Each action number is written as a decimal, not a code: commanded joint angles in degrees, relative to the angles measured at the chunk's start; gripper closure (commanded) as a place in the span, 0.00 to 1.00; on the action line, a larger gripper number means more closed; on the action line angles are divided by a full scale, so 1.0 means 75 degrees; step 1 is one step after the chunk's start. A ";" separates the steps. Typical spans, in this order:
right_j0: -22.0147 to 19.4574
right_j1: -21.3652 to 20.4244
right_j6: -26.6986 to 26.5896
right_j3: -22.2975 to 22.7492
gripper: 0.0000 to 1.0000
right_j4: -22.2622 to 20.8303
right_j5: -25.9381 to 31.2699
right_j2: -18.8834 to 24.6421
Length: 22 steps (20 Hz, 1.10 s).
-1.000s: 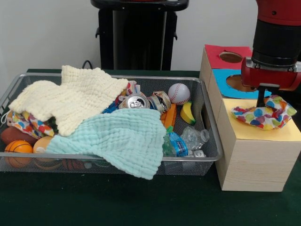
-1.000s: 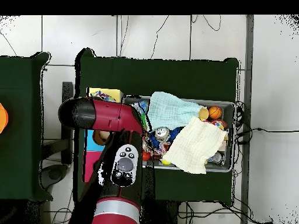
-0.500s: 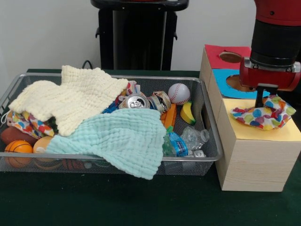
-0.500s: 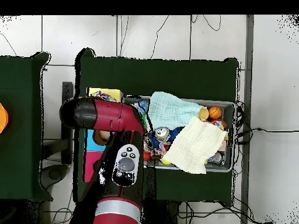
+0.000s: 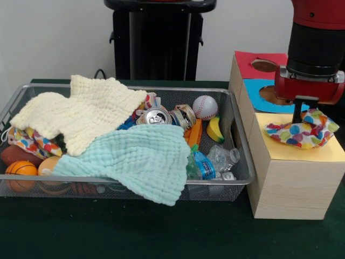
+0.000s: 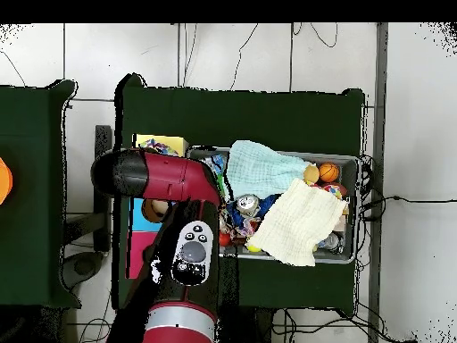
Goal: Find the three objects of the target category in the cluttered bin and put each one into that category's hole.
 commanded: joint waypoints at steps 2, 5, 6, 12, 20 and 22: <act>-0.0328 0.0101 0.1018 0.0747 1.00 -0.0100 0.0573 0.0476; -0.0301 0.0101 0.1058 0.0759 0.00 -0.0099 0.0638 0.0441; -0.0290 0.0103 0.1073 0.0758 0.00 -0.0100 0.0666 0.0425; -0.0307 0.0108 0.1042 0.0752 0.00 -0.0137 0.0491 0.0407; -0.0273 -0.0114 0.1083 0.0641 0.00 -0.0121 0.0905 0.0295; -0.0272 -0.0223 0.1085 0.0672 0.00 -0.0108 0.1037 0.0285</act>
